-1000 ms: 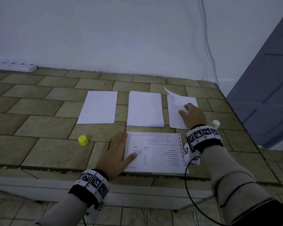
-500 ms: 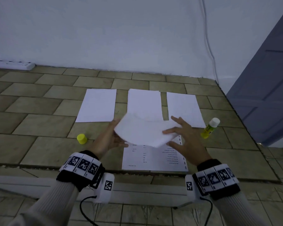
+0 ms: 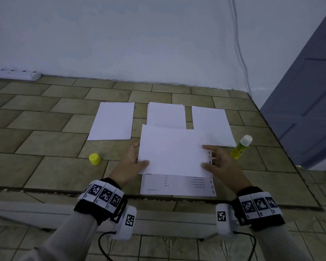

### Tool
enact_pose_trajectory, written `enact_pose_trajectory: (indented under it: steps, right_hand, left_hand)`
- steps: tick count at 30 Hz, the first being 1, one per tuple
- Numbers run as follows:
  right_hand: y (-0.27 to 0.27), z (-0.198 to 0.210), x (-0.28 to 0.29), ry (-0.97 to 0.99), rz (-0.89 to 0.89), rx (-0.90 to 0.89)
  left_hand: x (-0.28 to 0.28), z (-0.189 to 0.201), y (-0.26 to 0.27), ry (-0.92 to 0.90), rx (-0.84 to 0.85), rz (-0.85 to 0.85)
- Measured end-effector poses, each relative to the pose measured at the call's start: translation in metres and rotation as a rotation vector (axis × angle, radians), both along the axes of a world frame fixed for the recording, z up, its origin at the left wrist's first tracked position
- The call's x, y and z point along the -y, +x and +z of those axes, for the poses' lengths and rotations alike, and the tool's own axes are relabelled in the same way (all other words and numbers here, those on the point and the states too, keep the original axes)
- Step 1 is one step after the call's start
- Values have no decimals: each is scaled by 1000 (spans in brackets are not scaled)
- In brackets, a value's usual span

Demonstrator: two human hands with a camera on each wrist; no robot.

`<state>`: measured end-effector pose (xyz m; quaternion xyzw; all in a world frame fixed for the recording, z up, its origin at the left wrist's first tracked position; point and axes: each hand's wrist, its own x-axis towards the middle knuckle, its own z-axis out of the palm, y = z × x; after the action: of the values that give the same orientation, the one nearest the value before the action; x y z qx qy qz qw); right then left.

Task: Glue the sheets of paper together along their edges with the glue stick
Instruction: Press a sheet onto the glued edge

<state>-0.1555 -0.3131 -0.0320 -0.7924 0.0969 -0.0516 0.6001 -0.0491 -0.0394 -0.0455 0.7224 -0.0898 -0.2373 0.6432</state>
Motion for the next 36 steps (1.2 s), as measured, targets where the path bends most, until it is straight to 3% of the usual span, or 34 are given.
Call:
enact_pose_trajectory:
  steps: [2,7,24,36]
  right_hand:
    - [0,-1,1,-53,-41,-19]
    - [-3,-1,4,-184,-35,-133]
    - [-7,-7,5,-561,30,-242]
    - [-7,-8,9,-500,44,-291]
  left_hand:
    - [1,0,-1,6,23,-15]
    - [1,1,-7,106,269,-83]
    - [1,-3,-14,488,453,-67]
    - [-2,-8,-14,606,479,-97]
